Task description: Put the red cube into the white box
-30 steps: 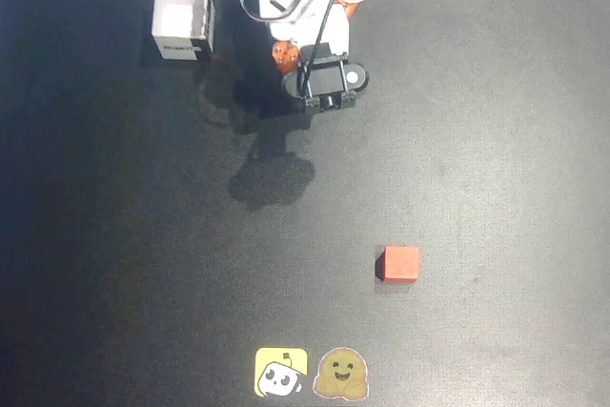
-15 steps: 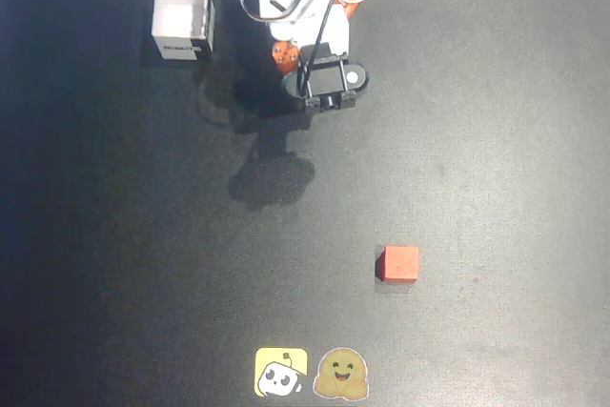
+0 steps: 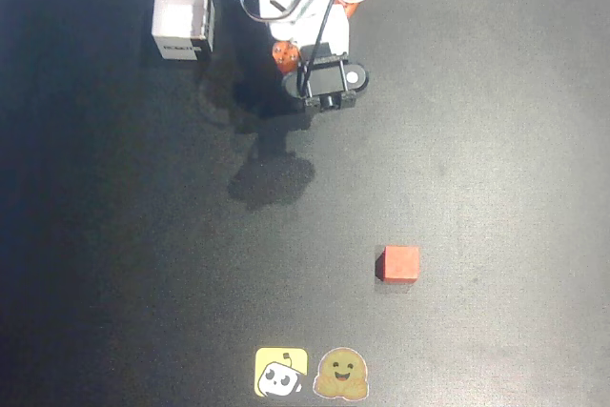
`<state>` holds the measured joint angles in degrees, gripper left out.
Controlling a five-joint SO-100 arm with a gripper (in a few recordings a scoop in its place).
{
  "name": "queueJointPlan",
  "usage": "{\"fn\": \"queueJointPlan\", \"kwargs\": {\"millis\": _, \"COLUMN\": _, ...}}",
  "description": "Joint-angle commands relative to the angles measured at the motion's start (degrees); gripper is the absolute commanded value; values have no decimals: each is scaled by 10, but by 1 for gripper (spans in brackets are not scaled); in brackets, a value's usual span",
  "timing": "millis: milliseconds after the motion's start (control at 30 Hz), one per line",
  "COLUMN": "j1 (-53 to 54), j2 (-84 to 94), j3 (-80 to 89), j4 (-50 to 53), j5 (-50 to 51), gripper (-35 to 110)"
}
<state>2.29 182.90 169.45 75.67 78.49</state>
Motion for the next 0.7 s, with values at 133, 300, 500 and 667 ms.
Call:
{"fn": "queueJointPlan", "kwargs": {"millis": 133, "j1": 3, "j2": 3, "j3": -2, "j4": 1, "j5": 4, "gripper": 0}}
{"fn": "queueJointPlan", "kwargs": {"millis": 300, "j1": 3, "j2": 3, "j3": -2, "j4": 1, "j5": 4, "gripper": 0}}
{"fn": "queueJointPlan", "kwargs": {"millis": 500, "j1": 1, "j2": 3, "j3": -4, "j4": -11, "j5": -1, "gripper": 0}}
{"fn": "queueJointPlan", "kwargs": {"millis": 667, "j1": -17, "j2": -12, "j3": -54, "j4": 17, "j5": 2, "gripper": 0}}
